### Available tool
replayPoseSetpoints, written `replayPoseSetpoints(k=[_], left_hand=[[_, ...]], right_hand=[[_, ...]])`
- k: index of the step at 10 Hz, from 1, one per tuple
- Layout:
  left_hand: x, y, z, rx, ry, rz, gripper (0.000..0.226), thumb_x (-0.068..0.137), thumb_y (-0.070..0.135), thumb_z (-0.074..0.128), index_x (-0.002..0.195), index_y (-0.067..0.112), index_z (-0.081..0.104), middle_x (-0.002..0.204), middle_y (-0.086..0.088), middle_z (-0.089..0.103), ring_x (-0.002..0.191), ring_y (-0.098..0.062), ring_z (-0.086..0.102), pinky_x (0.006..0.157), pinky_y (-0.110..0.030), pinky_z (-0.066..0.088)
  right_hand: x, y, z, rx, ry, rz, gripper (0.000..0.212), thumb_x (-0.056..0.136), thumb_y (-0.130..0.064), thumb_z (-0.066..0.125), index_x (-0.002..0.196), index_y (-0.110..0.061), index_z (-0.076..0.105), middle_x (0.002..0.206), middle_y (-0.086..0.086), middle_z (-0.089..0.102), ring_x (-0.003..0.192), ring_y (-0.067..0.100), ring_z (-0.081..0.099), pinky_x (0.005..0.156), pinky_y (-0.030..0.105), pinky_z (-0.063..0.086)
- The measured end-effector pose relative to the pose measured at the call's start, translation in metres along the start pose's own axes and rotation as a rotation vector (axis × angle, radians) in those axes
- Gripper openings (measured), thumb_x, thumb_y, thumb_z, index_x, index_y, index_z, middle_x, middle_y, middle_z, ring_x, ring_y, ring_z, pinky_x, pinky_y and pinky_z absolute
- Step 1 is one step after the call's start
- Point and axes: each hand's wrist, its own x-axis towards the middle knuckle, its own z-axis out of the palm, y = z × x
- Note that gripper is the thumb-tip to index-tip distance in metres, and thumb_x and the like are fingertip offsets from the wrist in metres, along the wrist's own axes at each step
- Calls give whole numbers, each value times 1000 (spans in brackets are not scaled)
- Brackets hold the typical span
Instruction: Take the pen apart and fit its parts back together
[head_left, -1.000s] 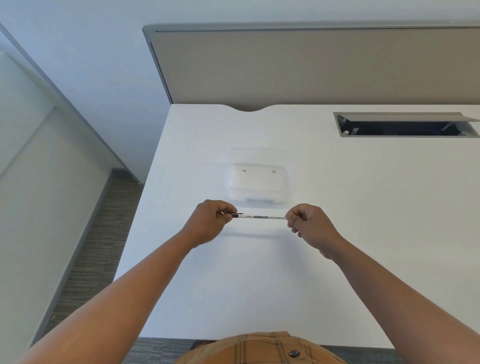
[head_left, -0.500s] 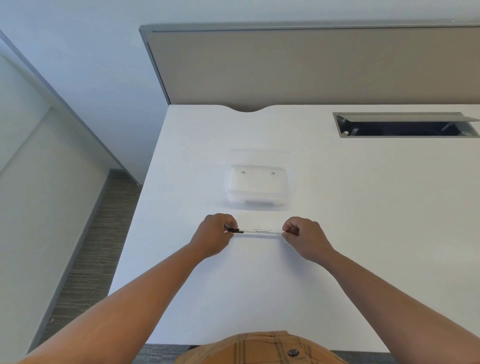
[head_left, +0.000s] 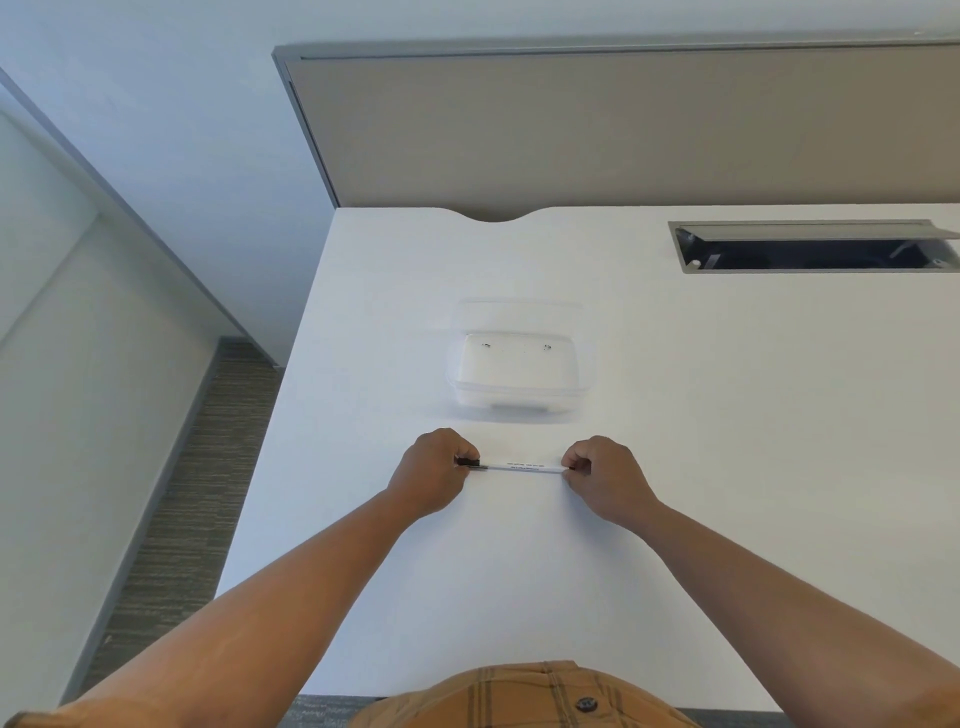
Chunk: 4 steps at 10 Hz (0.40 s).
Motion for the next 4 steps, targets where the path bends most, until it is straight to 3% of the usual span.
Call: replayPoseSetpoints(k=[2,4], left_hand=[[3,-5,0,-31,-4,-41,22,85,8,70,99,24,76,98,13,64,92,-11,62,80,-22,46],[1,-4,0,-10,13,-26,31,84,10,71,112,23,71,107,10,64,100,-16,62,85,-26,47]], right_hand=[[1,0,-2,157,-2,81,11,82,-4,76,89,-13,74,89,5,71,80,18,61,73,25,45],[-2,0,-1,210,-1,73,18,82,-5,78,97,-11,70,89,-1,64,81,18,58,77,26,46]])
